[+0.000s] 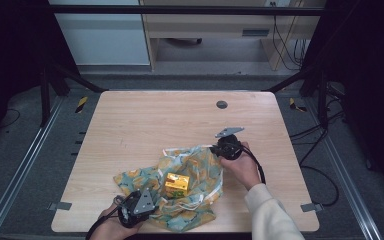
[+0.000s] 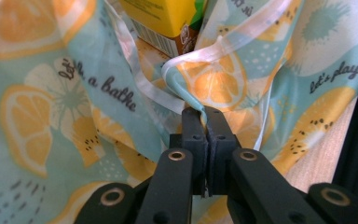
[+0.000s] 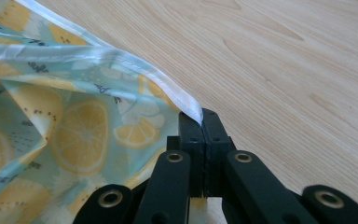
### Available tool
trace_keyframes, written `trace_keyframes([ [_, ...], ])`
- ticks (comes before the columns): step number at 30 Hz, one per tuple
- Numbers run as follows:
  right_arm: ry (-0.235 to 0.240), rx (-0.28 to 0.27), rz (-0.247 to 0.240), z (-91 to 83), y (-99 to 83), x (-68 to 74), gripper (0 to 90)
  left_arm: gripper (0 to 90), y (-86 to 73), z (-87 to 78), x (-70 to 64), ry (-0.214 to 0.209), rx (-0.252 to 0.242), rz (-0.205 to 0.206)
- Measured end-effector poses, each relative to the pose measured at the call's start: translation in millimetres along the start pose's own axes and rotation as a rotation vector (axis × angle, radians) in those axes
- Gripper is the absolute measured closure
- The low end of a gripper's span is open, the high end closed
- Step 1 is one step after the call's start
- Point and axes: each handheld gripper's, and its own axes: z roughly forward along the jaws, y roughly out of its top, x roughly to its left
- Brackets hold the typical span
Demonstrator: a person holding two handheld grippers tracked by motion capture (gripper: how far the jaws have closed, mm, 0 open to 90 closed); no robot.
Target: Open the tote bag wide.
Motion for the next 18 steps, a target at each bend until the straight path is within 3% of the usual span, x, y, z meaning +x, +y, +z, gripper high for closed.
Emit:
trace_keyframes([
  [18,-0.073,0.069,0.007,17.5,-4.8,-7.6,89.9,89.5,-0.2,-0.5,-1.4,-0.012,0.002,0.004],
])
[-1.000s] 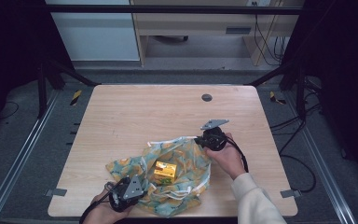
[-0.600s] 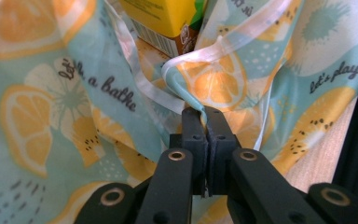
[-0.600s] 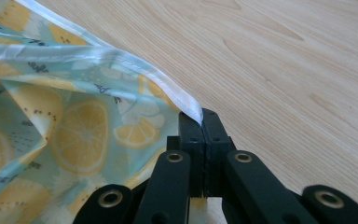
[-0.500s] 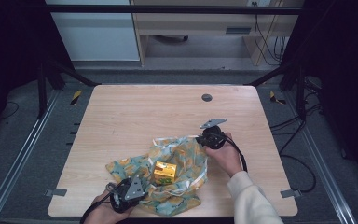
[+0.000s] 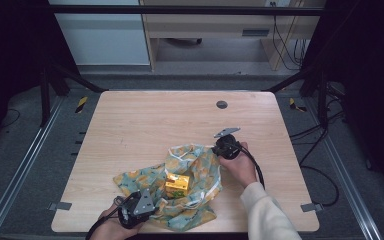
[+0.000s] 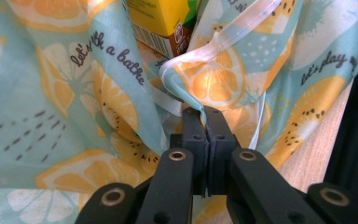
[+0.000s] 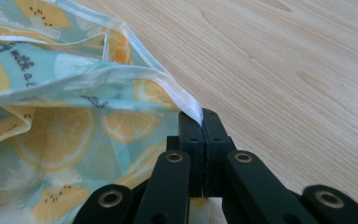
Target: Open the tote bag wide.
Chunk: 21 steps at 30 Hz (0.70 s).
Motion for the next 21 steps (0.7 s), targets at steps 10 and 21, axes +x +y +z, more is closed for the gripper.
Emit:
trace_keyframes([
  [10,-0.015,0.003,0.009,3.9,0.8,-1.2,89.9,89.5,-0.2,-0.1,-0.4,-0.002,-0.001,-0.001],
  [21,-0.035,-0.005,0.015,7.5,0.1,-4.8,89.8,89.5,0.2,0.4,-1.1,-0.001,-0.004,-0.001],
])
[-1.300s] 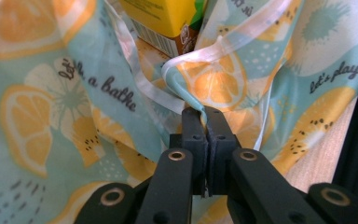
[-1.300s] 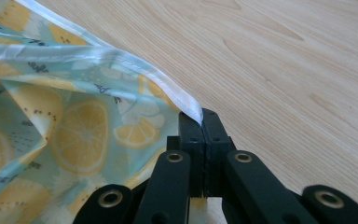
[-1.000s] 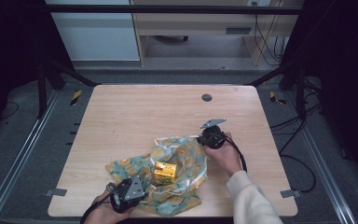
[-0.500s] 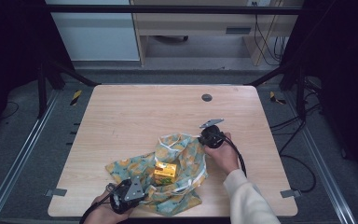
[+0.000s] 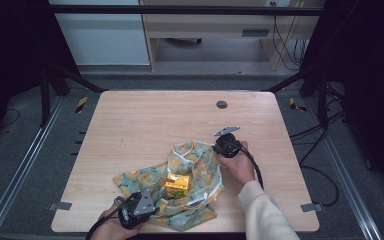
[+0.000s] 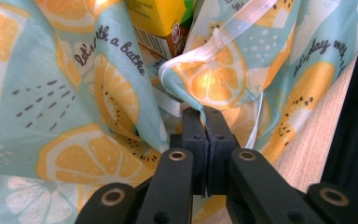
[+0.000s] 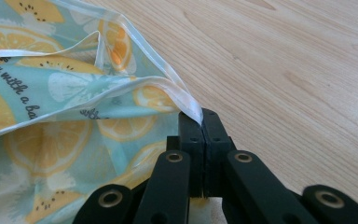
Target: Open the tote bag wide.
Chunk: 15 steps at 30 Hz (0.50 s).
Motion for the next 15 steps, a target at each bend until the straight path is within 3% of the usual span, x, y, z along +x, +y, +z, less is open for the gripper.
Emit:
trace_keyframes([
  [15,-0.022,0.001,-0.006,0.4,-1.5,-3.7,89.5,89.3,0.0,0.2,-0.1,0.001,-0.002,-0.001],
])
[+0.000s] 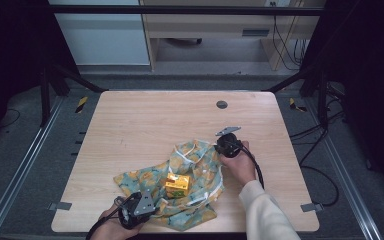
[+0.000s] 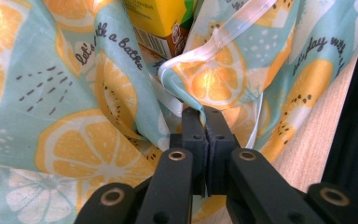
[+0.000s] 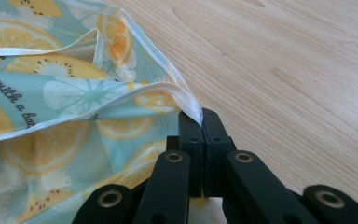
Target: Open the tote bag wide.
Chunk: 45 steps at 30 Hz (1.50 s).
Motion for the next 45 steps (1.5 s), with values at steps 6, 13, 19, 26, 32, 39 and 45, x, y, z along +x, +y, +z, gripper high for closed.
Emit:
trace_keyframes([
  [6,-0.005,-0.039,-0.015,-13.1,4.0,5.9,67.9,83.3,0.1,-1.0,0.0,0.019,-0.014,0.003],
  [13,-0.006,-0.108,-0.051,-47.7,9.6,18.7,34.2,64.6,1.8,-12.7,0.5,0.068,-0.129,-0.025],
  [19,0.043,-0.156,-0.089,-77.9,9.0,35.0,31.5,52.1,1.9,-23.0,1.4,0.087,-0.202,-0.061],
  [26,0.121,-0.175,-0.128,-103.0,-9.4,56.7,30.9,42.2,4.2,-40.6,2.0,0.081,-0.311,-0.088],
  [32,0.178,-0.172,-0.130,-113.4,-29.1,70.0,27.9,43.4,12.6,-57.7,13.2,0.136,-0.325,-0.122],
  [39,0.252,-0.151,-0.166,-113.5,-45.0,90.5,25.3,43.6,34.2,-54.1,39.2,0.221,-0.275,-0.130],
  [45,0.325,-0.119,-0.197,-105.5,-49.5,104.8,20.1,40.2,44.8,-35.8,55.8,0.202,-0.227,-0.151],
])
